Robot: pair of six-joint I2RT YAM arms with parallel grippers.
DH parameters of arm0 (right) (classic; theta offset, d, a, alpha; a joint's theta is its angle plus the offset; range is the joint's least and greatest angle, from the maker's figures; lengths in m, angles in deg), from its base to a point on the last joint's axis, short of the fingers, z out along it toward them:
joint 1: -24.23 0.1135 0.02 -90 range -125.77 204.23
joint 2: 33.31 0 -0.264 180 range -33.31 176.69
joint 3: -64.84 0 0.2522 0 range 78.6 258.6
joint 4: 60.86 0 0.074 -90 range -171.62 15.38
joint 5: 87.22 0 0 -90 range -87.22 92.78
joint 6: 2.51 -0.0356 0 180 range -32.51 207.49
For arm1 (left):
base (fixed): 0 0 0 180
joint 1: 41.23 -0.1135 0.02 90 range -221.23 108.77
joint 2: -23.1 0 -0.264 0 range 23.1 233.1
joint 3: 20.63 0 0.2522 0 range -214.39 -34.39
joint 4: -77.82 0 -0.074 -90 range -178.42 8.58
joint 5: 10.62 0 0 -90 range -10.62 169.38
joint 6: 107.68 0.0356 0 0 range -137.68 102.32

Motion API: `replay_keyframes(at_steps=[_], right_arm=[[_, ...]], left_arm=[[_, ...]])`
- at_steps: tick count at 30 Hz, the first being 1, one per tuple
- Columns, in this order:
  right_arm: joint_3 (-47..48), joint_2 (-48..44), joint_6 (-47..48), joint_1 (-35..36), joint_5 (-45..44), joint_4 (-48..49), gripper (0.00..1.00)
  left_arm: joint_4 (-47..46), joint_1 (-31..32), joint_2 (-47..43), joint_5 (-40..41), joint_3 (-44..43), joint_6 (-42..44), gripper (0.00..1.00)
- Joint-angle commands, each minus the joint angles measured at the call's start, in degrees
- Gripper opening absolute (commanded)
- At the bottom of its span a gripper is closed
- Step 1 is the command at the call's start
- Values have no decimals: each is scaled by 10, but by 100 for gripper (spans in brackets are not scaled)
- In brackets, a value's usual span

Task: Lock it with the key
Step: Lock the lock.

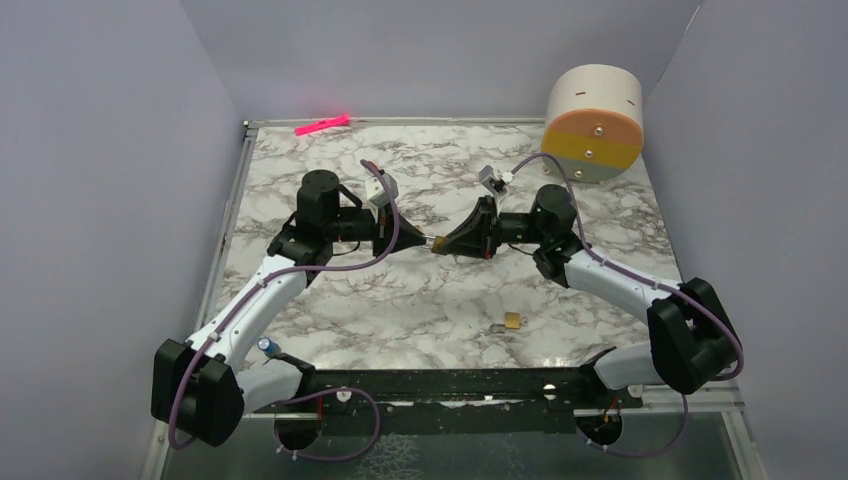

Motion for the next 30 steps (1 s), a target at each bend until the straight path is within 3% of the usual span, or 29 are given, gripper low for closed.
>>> replay_keyframes(at_steps=[1, 13, 30], right_arm=[[27, -10, 8, 2, -9, 6, 1], [31, 7, -6, 2, -21, 37, 1], [42, 38, -80, 3, -12, 129, 1]], left_arm=[[-24, -1, 6, -45, -13, -25, 0], [-150, -1, 29, -78, 14, -133, 0], [-159, 30, 20, -26, 33, -128, 0]])
